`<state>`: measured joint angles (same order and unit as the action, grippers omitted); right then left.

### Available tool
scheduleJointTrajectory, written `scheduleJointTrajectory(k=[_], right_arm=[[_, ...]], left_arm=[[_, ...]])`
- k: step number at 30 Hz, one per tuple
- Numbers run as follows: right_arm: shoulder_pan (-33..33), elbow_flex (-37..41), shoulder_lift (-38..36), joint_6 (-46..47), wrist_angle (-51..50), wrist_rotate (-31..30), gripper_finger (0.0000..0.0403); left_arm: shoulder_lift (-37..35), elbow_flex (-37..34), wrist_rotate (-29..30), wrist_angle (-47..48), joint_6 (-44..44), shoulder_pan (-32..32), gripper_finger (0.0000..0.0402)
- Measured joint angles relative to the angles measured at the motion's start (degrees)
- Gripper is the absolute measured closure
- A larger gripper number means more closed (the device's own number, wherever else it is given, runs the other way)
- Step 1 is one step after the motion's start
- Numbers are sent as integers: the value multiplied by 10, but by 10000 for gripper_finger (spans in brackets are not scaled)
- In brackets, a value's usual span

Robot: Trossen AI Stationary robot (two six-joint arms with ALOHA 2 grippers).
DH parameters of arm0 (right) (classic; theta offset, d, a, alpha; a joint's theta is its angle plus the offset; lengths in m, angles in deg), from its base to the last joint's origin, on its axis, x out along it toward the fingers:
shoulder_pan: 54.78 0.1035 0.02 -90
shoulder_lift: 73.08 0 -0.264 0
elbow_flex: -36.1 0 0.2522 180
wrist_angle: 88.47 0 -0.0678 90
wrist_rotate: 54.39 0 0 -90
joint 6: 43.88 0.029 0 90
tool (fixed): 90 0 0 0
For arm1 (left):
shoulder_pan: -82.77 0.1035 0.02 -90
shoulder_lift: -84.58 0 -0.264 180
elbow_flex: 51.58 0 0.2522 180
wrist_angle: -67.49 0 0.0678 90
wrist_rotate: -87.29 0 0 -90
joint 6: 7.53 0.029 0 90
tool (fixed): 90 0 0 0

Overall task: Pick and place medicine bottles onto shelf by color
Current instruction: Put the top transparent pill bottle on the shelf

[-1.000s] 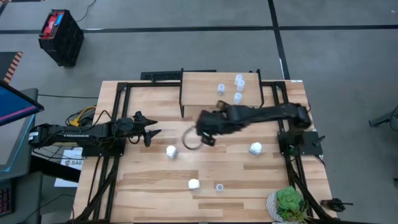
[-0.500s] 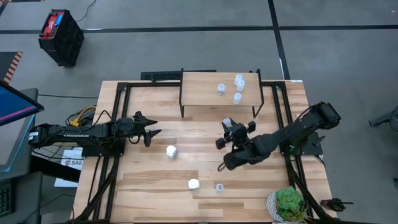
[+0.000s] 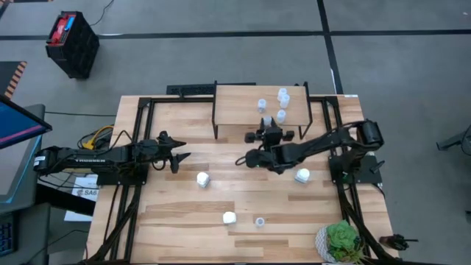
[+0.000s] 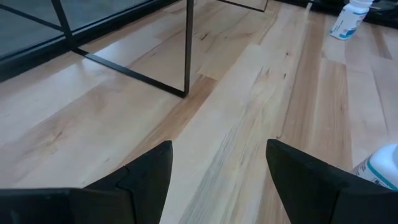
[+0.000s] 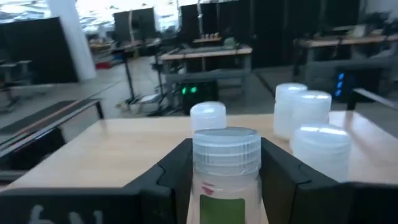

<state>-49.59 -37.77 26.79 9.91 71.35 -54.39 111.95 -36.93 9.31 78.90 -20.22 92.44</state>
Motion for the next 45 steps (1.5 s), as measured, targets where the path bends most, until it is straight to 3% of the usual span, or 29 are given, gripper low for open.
scheduleJointTrajectory(k=[8, 18, 45], right_arm=[[-32, -31, 33, -25, -3, -2, 269], [-59, -65, 36, -33, -3, 1, 249], [-83, -65, 36, -34, 22, 29, 209]], left_arm=[[0, 0, 12, -1, 0, 0, 155], [0, 0, 18, -2, 0, 0, 155], [0, 0, 18, -1, -1, 0, 155]])
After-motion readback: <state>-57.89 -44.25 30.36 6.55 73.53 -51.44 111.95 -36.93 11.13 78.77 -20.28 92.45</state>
